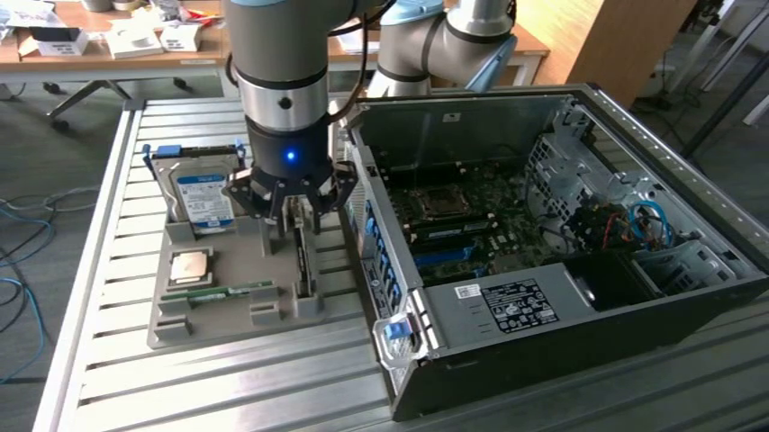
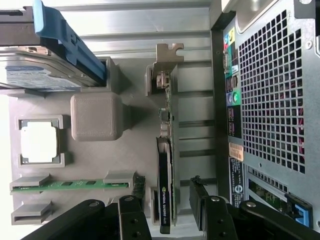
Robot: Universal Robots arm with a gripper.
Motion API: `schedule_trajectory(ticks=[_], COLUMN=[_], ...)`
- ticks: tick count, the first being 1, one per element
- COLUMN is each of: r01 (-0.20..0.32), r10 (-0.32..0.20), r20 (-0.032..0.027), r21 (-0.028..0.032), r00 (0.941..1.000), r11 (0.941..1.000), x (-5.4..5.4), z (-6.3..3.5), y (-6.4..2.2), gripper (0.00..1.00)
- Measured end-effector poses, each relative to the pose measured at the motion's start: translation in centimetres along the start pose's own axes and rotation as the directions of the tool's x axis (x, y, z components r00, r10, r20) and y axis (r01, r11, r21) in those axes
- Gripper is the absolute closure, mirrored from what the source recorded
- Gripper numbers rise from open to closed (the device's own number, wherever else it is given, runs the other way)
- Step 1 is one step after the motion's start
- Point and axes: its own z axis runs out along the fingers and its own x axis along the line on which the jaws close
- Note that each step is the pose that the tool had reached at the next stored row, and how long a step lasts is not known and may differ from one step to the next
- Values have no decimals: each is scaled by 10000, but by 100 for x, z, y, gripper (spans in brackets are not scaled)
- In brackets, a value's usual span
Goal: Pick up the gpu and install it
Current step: 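Pick up the gpu and move the gpu toward the slot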
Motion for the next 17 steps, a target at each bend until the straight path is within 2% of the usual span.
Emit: schedule_trajectory(ticks=[10,17], r01=[1,1], r10=[-1,-1], r20=[1,-1], r21=[0,2], r00=[10000,10000], r11=[10000,10000], x=[2,4], z=[133,185], y=[-8,-11], gripper=[51,51])
